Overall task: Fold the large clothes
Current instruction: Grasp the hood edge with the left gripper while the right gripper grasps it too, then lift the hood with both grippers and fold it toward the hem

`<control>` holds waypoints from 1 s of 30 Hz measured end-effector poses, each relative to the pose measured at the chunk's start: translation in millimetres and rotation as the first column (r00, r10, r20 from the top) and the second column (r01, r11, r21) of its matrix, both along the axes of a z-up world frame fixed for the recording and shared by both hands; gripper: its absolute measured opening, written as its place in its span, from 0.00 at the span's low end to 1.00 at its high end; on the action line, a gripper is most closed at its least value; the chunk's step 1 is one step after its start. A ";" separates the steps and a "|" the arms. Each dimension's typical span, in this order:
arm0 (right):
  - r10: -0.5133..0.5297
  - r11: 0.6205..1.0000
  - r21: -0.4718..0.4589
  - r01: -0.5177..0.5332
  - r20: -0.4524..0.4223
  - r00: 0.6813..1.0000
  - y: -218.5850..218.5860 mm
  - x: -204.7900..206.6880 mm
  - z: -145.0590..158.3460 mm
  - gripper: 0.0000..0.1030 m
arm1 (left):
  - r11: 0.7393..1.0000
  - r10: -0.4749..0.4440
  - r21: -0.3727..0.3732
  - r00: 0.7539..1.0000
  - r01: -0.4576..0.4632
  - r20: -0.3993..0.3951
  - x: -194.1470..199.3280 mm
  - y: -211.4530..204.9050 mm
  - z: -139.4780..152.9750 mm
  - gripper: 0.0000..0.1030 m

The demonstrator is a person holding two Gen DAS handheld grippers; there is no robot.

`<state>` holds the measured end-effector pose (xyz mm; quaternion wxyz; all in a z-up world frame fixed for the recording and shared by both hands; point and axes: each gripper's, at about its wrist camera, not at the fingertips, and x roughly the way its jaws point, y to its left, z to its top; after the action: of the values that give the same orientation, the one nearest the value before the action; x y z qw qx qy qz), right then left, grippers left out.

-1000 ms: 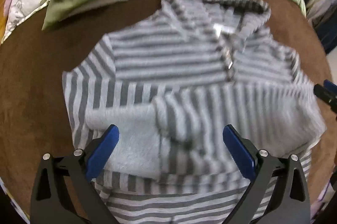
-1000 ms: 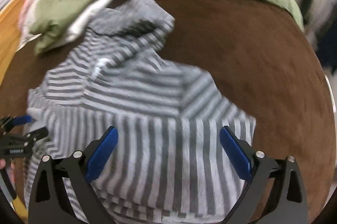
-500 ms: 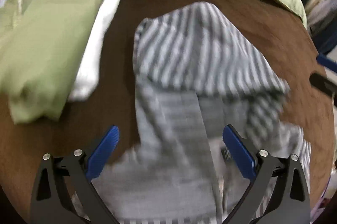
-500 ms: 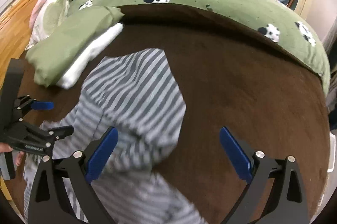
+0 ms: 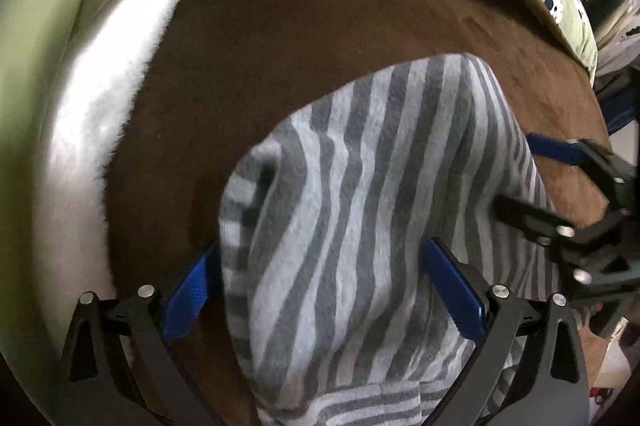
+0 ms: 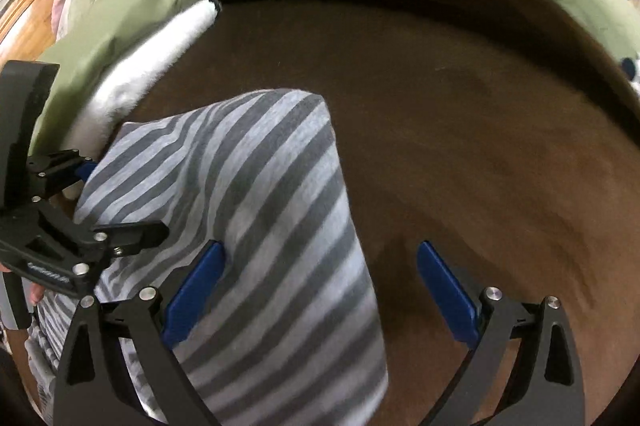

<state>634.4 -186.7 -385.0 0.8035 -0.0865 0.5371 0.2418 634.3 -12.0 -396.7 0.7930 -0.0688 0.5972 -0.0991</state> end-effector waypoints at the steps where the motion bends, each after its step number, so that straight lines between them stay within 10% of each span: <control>1: 0.011 1.000 0.005 -0.011 -0.011 1.000 1.9 0.9 -3.4 0.77 | 1.000 -0.010 0.000 1.000 0.010 0.004 0.4 -0.6 -0.3 0.94; 10: 0.063 0.998 0.001 -0.063 0.022 0.998 15.7 -20.3 13.6 0.15 | 0.999 -0.011 0.032 0.999 0.009 0.045 -10.2 4.9 10.0 0.45; 15: 0.024 0.999 0.047 -0.025 0.008 1.000 6.9 -21.8 25.1 0.12 | 0.997 -0.009 0.073 0.999 0.006 0.052 -10.9 -2.4 18.2 0.23; 30: 0.081 0.992 0.085 -0.097 0.174 0.981 3.7 -95.2 120.6 0.10 | 0.992 0.034 0.115 0.974 -0.061 0.226 -82.3 2.6 98.3 0.19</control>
<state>539.2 -182.9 -264.5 0.8380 -0.0932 0.4503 0.2939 552.0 -9.3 -298.3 0.8600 -0.0234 0.5073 -0.0508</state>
